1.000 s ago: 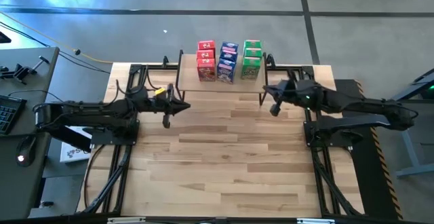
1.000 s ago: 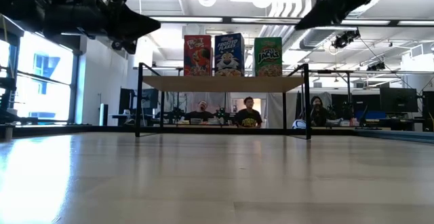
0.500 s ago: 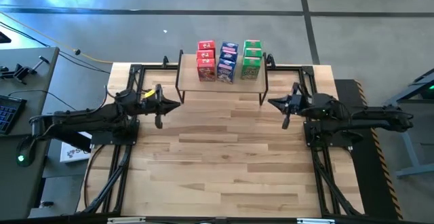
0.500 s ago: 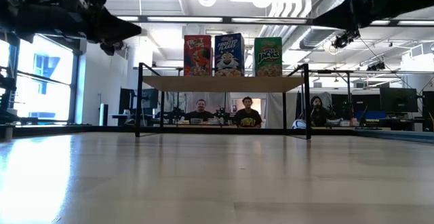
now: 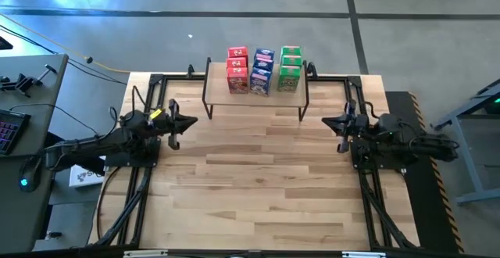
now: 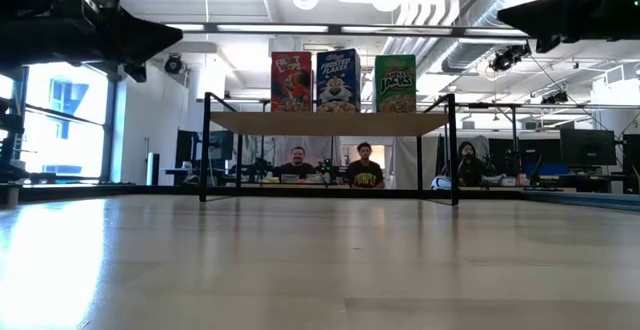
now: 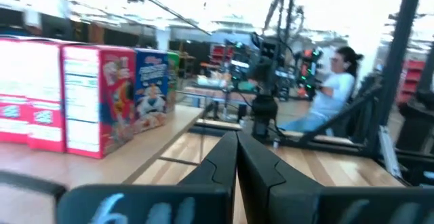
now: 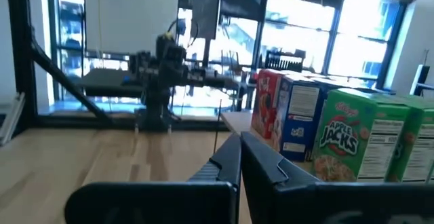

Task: Stack cereal on shelf
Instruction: Return to Home Position

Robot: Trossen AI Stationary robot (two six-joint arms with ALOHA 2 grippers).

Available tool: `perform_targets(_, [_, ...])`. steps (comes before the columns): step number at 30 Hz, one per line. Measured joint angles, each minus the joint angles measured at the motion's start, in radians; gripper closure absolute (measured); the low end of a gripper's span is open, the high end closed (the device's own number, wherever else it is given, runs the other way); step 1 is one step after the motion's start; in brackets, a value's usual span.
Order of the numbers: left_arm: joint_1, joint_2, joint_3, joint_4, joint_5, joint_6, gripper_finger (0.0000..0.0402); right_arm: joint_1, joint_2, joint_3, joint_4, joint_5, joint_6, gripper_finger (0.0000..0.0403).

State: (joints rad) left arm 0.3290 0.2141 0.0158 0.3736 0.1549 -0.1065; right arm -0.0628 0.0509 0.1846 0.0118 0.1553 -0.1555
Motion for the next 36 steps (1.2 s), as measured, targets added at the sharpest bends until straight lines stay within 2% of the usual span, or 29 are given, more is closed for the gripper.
perform_targets(2, [0.000, -0.037, -0.005, -0.026, -0.030, -0.005, 0.0399, 0.000, -0.053, -0.031, 0.001, 0.000, 0.000, 0.0403])
perform_targets(9, [0.000, -0.108, -0.005, -0.114, -0.074, 0.003, 0.0399, -0.001, -0.051, -0.107, 0.011, 0.046, 0.031, 0.0403])
perform_targets(16, [0.000, -0.111, -0.004, -0.209, -0.241, 0.014, 0.0399, -0.001, -0.047, -0.175, 0.055, 0.085, 0.088, 0.0403])
perform_targets(24, [0.000, -0.111, -0.004, -0.285, -0.266, 0.039, 0.0399, -0.001, -0.047, -0.175, 0.052, 0.157, 0.058, 0.0403])
perform_targets(28, [0.000, -0.111, -0.004, -0.313, -0.304, -0.001, 0.0399, -0.005, -0.046, -0.175, 0.056, 0.210, 0.025, 0.0403])
perform_targets(36, [0.000, -0.110, -0.004, -0.340, -0.323, -0.028, 0.0399, -0.018, -0.036, -0.175, 0.056, 0.216, 0.016, 0.0403])
